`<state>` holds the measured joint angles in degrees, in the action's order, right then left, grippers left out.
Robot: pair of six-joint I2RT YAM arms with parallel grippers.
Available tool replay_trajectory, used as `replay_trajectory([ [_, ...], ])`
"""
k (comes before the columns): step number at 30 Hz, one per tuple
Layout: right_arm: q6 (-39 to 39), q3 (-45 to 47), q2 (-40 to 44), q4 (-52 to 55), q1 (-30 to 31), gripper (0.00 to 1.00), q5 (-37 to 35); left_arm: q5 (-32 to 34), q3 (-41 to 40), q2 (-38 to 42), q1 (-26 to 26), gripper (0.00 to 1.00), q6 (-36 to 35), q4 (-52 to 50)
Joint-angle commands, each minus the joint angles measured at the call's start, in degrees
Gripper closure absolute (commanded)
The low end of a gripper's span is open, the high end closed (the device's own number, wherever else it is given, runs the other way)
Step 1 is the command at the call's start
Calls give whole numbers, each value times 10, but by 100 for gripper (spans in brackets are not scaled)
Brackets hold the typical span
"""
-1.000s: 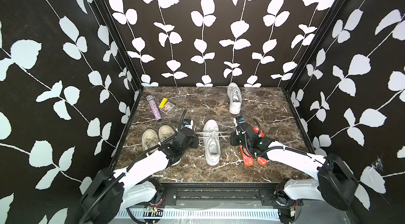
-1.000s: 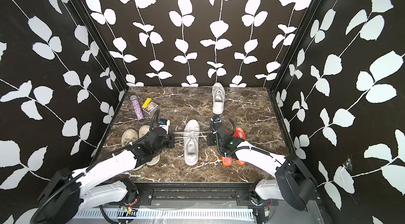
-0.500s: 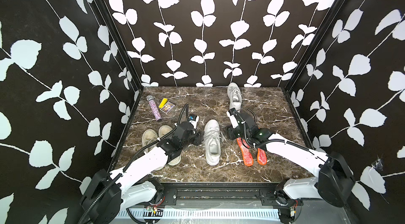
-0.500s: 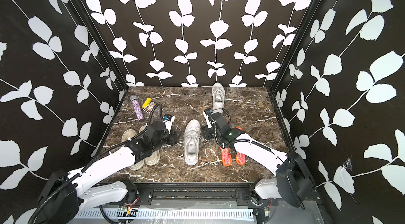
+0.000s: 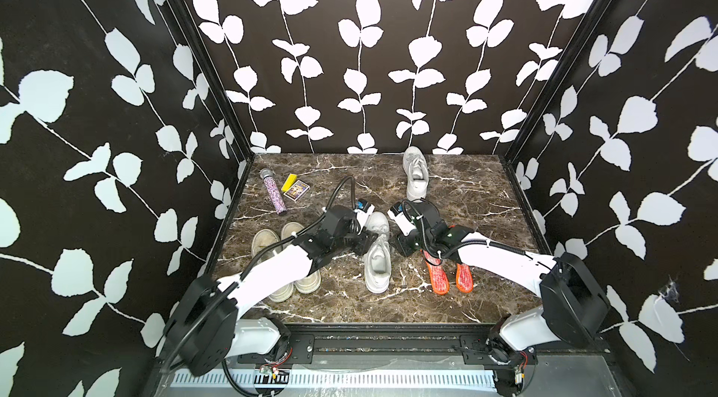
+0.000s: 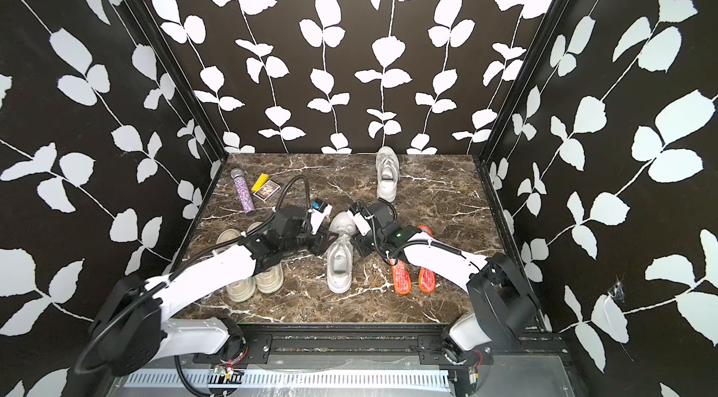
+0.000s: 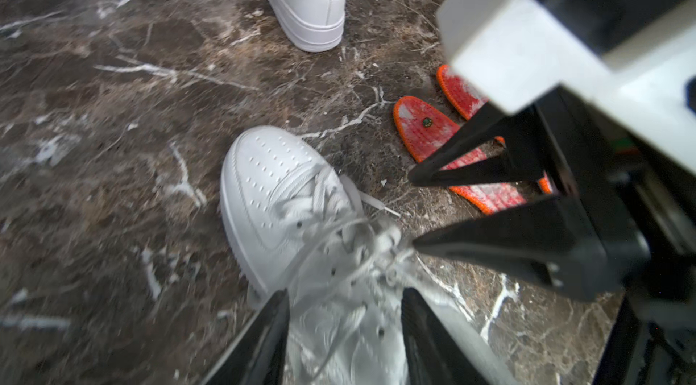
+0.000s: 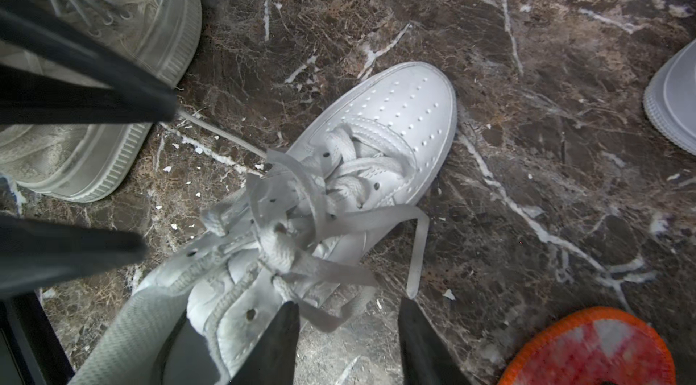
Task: Remove the insole from the shoe
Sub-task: Untie the shoelace on the shoe.
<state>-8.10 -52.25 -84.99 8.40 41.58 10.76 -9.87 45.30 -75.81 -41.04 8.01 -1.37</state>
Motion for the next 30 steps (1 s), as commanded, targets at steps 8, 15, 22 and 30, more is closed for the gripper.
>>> replay_trajectory([
  [8,14,-27,-29,-40,1,62,27,-49,38,-46,2,53,-52,-7],
  [15,14,-36,-44,-43,1,71,34,-42,40,-68,2,54,-61,-23],
  [22,7,-29,-40,-51,2,86,32,-26,46,-88,2,65,-63,-22],
  [30,0,-20,-34,-59,6,99,12,-26,46,-94,2,86,-57,-19],
])
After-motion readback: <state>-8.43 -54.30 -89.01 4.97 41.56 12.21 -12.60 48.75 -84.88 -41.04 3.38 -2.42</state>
